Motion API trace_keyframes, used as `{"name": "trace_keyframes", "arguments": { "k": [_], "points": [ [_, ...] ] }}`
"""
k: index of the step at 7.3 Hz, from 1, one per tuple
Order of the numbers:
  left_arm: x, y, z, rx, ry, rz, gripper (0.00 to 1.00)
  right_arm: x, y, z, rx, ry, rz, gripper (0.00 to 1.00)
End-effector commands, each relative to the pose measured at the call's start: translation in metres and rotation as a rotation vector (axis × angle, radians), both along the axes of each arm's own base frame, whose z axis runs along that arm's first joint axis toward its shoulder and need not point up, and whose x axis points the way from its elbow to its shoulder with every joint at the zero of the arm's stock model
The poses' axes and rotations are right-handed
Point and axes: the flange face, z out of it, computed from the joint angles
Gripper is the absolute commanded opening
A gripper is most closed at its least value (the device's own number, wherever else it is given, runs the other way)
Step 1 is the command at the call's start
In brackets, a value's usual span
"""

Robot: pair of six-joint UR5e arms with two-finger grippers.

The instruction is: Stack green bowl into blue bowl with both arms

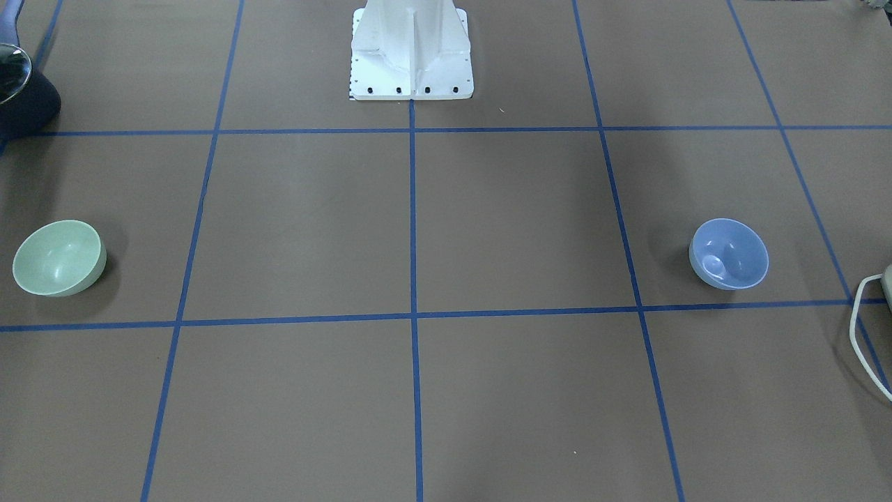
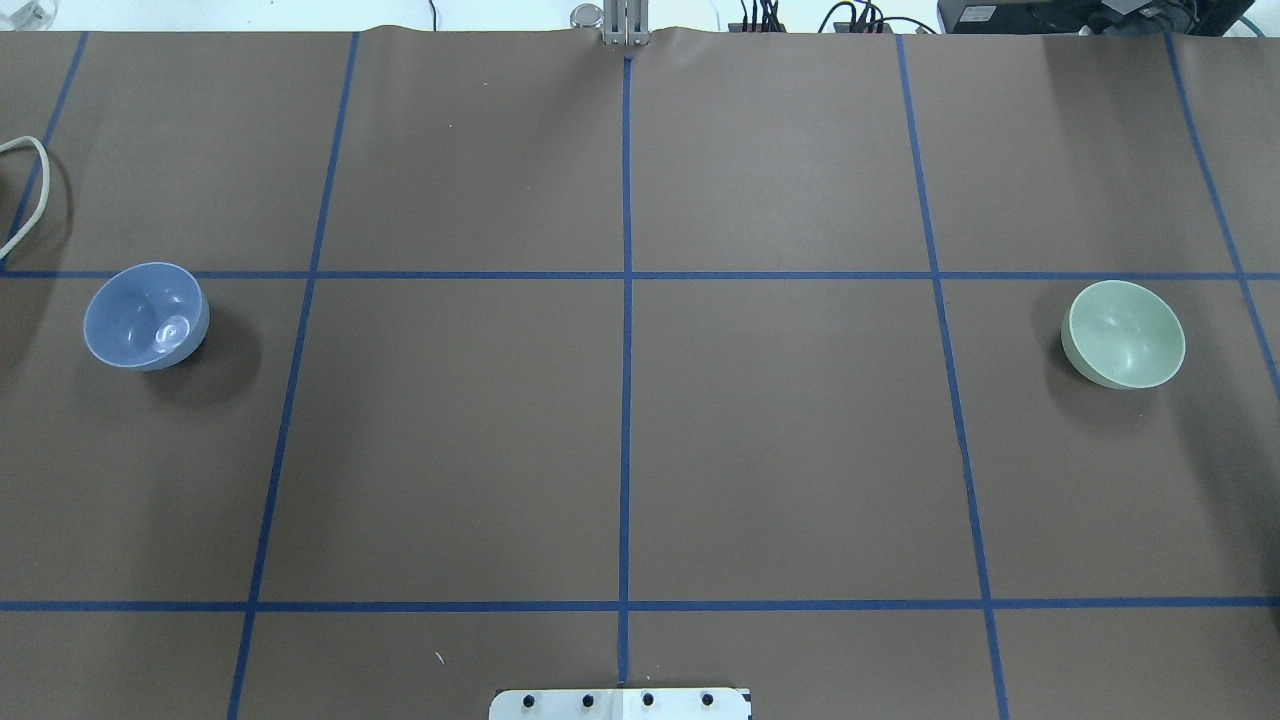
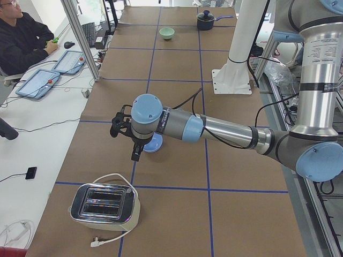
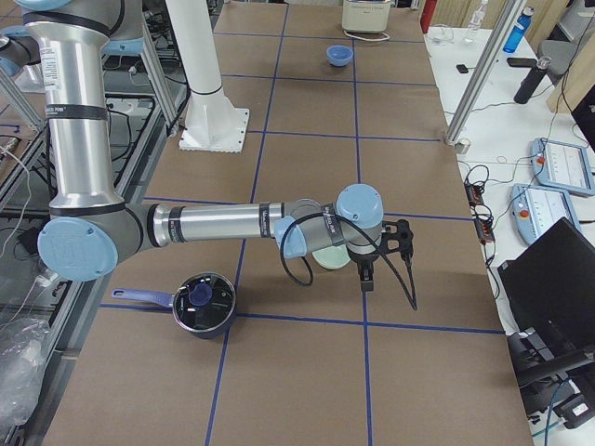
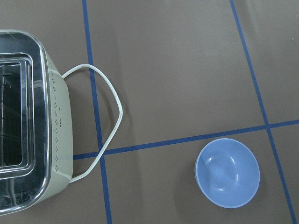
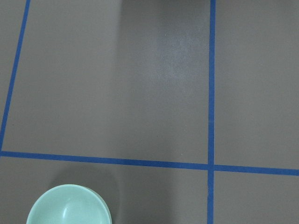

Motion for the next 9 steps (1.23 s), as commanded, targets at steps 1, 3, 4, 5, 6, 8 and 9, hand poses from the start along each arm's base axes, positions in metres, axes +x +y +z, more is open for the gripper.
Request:
{"name": "trace_keyframes", "arguments": {
  "k": [1, 3, 4, 5, 6, 8, 9],
  "points": [
    [0.001, 0.000, 0.000, 0.001, 0.001, 0.002, 0.98, 0.000, 0.001, 0.000, 0.002, 0.003, 0.001, 1.00],
    [0.000, 0.000, 0.002, -0.002, 0.001, 0.002, 0.98, -0.001, -0.002, -0.013, 0.041, -0.009, -0.002, 1.00],
    [0.000, -0.001, 0.000, 0.000, 0.000, 0.000, 0.98, 0.001, -0.011, -0.028, 0.075, 0.017, 0.010, 1.00],
    [0.002, -0.003, 0.000, -0.013, 0.002, -0.008, 0.98, 0.001, -0.005, -0.020, 0.064, 0.014, 0.006, 1.00],
    [0.004, -0.008, -0.007, -0.020, 0.003, -0.020, 0.98, 0.000, -0.003, -0.019, 0.059, 0.004, 0.002, 1.00],
    [0.029, -0.019, -0.008, -0.027, -0.001, 0.026, 0.98, 0.001, 0.002, -0.022, 0.059, 0.007, 0.011, 1.00],
    [0.039, -0.025, -0.014, -0.039, 0.005, 0.028, 0.98, 0.001, 0.015, -0.025, 0.066, 0.002, 0.011, 1.00]
  ]
}}
